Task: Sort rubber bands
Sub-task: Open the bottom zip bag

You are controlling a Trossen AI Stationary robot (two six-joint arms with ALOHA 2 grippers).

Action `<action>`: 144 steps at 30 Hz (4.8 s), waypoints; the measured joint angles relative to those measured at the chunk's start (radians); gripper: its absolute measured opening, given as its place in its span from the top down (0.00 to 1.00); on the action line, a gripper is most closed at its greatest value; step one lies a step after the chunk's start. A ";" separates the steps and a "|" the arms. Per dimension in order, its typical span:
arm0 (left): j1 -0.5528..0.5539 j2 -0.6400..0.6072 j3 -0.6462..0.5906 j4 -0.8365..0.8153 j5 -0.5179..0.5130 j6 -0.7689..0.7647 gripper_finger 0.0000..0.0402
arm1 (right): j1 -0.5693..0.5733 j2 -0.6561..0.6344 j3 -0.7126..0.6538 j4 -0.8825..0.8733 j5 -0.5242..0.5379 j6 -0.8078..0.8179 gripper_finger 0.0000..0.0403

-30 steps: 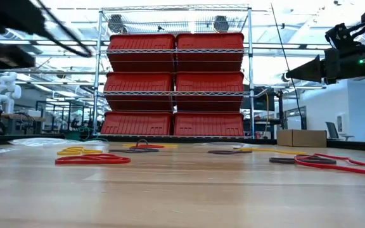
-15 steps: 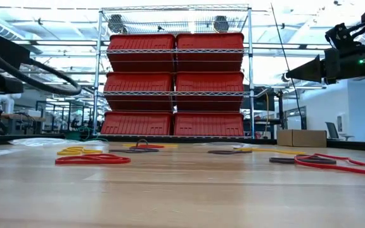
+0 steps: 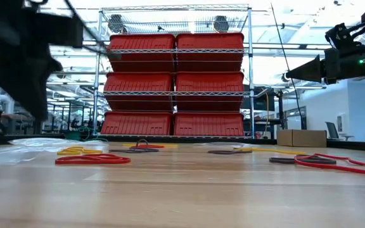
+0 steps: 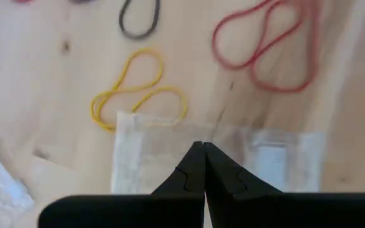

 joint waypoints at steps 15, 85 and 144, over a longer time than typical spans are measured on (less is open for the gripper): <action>-0.400 -0.042 0.047 -0.103 0.190 -0.367 1.00 | 0.004 0.000 0.000 0.042 -0.004 0.515 1.00; -0.009 0.022 0.281 -0.141 -0.264 0.100 0.94 | 0.389 0.494 0.403 0.176 -0.298 0.180 0.99; 0.325 -0.095 0.283 0.206 -0.186 0.826 0.90 | 0.428 1.452 1.452 -0.741 -0.027 0.156 1.00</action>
